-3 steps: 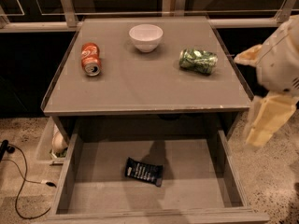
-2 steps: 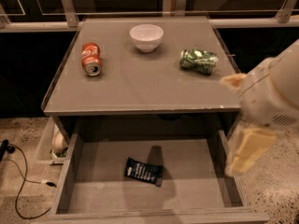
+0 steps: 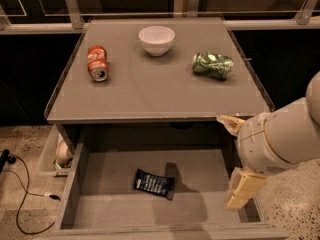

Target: Pick rxbar blueberry from top drawer and place on counter

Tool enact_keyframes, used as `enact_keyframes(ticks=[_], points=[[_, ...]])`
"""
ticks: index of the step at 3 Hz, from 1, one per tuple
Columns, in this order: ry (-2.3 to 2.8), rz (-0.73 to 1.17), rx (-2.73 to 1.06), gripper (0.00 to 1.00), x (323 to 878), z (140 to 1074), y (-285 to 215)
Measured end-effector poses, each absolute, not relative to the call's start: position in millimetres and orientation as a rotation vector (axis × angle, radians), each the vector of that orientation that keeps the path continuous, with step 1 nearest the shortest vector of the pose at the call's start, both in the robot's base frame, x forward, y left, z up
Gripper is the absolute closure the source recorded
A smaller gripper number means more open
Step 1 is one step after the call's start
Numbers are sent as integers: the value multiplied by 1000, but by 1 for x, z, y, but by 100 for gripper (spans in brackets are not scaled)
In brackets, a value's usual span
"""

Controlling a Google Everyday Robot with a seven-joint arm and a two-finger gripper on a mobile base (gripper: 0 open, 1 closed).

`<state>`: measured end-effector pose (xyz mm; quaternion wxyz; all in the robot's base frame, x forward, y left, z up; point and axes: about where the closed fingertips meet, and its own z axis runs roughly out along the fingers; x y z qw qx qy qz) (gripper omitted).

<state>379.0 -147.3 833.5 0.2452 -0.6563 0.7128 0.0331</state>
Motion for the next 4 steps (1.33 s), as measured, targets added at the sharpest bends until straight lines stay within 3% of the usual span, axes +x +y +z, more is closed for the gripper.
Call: enact_keyframes(ticks=[4], points=[[1880,191,-1642,0,410,768,-134]])
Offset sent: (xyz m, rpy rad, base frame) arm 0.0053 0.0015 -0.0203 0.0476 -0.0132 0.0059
